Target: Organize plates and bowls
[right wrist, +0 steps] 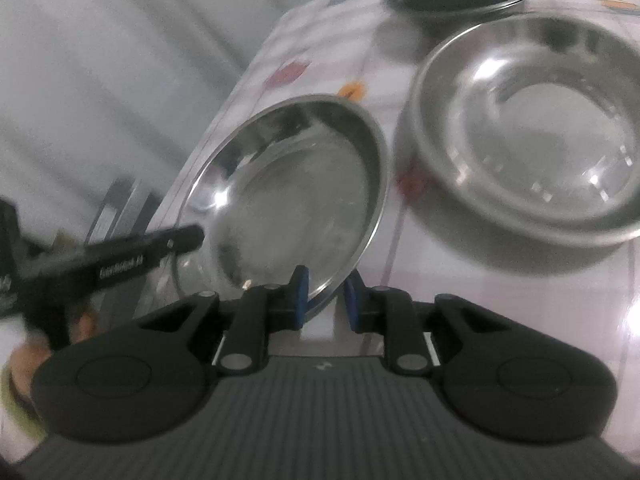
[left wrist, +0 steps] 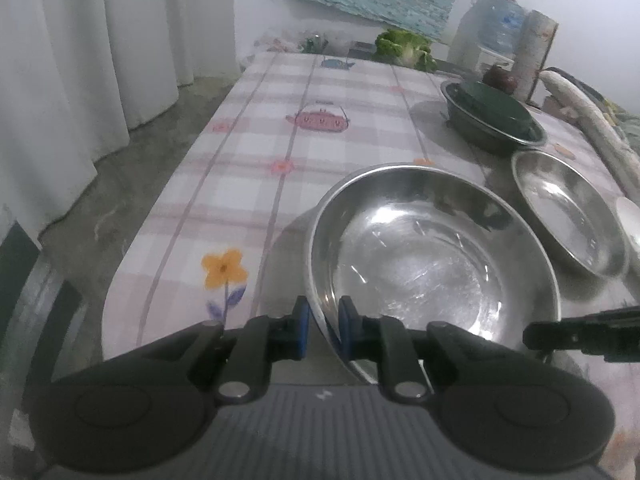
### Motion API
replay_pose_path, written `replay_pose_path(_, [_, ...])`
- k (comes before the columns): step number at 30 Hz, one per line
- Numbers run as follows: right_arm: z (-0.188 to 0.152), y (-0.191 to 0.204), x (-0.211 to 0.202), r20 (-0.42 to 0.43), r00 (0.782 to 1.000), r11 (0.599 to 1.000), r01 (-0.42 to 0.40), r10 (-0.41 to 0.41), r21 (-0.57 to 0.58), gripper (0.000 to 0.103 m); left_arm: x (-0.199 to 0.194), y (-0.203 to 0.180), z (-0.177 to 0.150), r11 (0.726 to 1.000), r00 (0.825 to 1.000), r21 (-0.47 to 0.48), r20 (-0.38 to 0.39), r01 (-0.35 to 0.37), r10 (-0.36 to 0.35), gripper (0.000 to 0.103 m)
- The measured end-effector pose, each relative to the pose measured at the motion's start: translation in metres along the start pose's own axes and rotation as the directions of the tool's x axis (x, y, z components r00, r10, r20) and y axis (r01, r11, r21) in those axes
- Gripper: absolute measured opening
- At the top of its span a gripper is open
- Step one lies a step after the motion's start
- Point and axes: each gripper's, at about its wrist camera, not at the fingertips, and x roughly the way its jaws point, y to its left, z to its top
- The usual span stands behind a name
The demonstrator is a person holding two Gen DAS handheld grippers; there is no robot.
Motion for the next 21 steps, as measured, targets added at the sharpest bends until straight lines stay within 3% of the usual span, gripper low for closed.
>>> replay_pose_path(3, [-0.007,0.002,-0.004,-0.052,0.998,0.999,-0.042,0.041,-0.024,0.022,-0.013,0.011,-0.012,0.999,0.999,-0.006,-0.005,0.035,-0.035,0.019])
replay_pose_path(6, [-0.007,0.001,-0.01,-0.059,0.997,0.998,-0.049,0.047,-0.035,0.023,-0.023,0.02,-0.019,0.998,0.999,-0.042,0.001,0.054,-0.055,0.029])
replay_pose_path(11, [0.005,-0.008,-0.019,-0.008,1.0,1.0,-0.017,0.017,-0.021,0.026,-0.029,0.023,-0.016,0.997,0.999,-0.062,0.035,0.041,-0.039,0.033])
replay_pose_path(17, [0.021,-0.013,-0.013,0.086,0.994,0.998,0.064,-0.062,-0.021,0.026,-0.006,0.015,-0.008,0.999,1.0,-0.031,0.006,-0.018,0.018,0.035])
replay_pose_path(21, [0.026,-0.016,0.0,0.099,0.991,0.996,0.085,-0.085,-0.001,0.024,0.01,0.012,-0.006,0.999,0.999,-0.029,-0.014,-0.032,0.032,0.036])
